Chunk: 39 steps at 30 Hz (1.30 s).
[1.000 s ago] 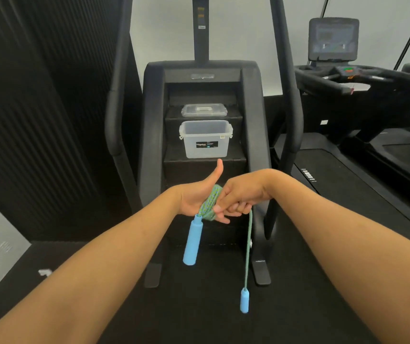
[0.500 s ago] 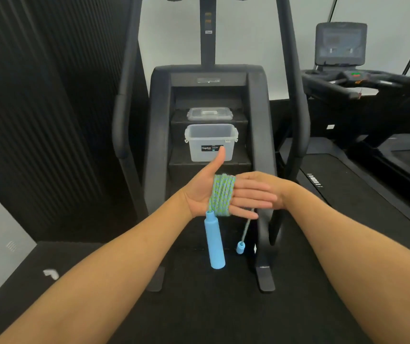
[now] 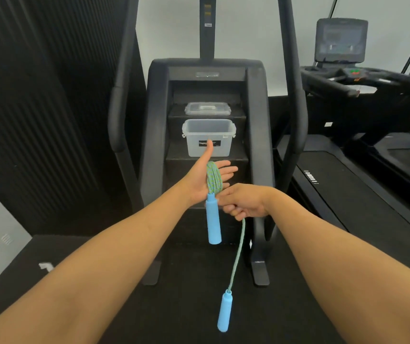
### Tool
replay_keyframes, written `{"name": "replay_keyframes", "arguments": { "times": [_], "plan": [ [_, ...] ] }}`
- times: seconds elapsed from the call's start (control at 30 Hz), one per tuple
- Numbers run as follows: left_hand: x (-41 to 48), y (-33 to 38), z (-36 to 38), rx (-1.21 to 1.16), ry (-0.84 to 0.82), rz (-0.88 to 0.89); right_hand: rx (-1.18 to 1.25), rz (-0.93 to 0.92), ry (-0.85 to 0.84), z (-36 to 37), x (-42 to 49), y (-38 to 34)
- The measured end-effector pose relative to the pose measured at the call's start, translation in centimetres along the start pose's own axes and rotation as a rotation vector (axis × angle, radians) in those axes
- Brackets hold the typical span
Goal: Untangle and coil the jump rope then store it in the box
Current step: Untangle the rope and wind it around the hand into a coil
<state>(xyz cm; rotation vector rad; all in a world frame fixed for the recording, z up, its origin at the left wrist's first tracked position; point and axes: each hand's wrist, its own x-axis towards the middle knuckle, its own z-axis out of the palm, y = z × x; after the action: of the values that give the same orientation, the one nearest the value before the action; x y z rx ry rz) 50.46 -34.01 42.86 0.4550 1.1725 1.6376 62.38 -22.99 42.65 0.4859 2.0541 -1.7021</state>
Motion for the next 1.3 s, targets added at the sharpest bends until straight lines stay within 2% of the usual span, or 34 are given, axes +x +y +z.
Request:
{"name": "replay_keyframes", "arguments": {
  "times": [0.17,0.27,0.37,0.57,0.67,0.77,0.9,1.0,1.1,1.17,1.3],
  "plan": [
    [-0.3,-0.7,-0.5,0.225,0.066,-0.109,-0.165,0.047,-0.064,-0.5,-1.0,-1.6],
    [-1.1,-0.7,-0.8,0.334,-0.086,-0.245,-0.227,0.031,-0.093,-1.1,-1.8,-2.7],
    [-1.2,-1.0,-1.0,0.460,-0.228,-0.296,-0.226,0.009,-0.086,-1.8,-2.3,-3.5],
    [-1.6,-0.5,0.0,0.319,-0.509,-0.438,-0.142,-0.085,0.058,-3.4,-2.8,-4.1],
    [-1.9,0.0,0.5,0.200,-0.576,-0.402,0.017,-0.180,0.117,-3.5,-2.5,-3.3],
    [-1.9,0.3,0.8,0.010,-0.568,-0.304,0.320,-0.224,0.085,-2.2,-1.9,-2.4],
    [-1.8,0.5,1.0,-0.128,-0.626,-0.203,0.720,-0.223,0.088,-0.6,-1.3,-1.8],
    [-1.8,0.8,0.9,-0.208,-0.639,-0.160,0.798,-0.337,0.165,0.0,-0.4,-0.4],
    [-1.5,1.0,1.2,-0.316,-0.550,-0.081,0.666,-0.387,0.204,0.4,0.8,0.6],
    [-1.2,1.2,1.4,-0.311,-0.389,0.014,0.565,-0.339,0.159,0.5,1.3,0.9],
    [-0.4,1.7,1.4,-0.133,-0.027,0.117,0.298,-0.183,0.107,0.7,0.9,0.8]
  ]
}}
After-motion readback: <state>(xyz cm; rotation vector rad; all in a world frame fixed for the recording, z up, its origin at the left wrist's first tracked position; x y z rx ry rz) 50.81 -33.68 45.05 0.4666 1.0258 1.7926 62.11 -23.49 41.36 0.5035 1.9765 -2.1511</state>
